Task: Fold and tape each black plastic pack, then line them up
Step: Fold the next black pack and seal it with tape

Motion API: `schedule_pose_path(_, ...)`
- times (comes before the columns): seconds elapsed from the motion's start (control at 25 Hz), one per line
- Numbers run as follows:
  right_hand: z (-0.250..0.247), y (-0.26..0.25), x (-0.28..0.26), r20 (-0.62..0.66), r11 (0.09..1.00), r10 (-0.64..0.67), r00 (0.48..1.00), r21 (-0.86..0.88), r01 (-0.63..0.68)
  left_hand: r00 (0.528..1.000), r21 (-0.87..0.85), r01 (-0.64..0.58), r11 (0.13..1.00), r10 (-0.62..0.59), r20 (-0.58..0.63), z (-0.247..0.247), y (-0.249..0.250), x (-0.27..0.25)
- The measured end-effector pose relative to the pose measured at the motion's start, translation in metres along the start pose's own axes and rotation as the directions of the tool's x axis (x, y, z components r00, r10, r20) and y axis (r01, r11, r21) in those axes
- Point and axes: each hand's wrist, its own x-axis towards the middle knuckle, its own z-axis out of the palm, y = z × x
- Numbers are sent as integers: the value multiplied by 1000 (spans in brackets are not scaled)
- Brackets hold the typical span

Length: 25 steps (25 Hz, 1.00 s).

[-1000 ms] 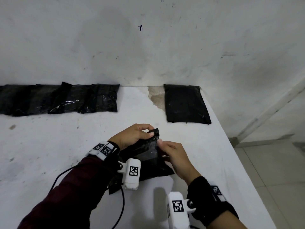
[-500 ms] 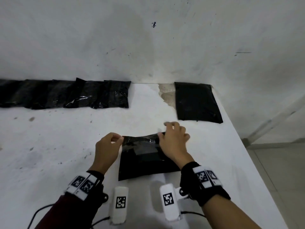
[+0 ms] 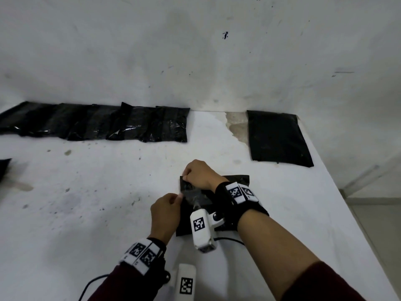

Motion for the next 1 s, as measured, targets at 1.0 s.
schedule_pose_path(1.0,18,43,-82,-260,944,12,966,-315,-96,865,303,-501,811,453,216,33,23,2)
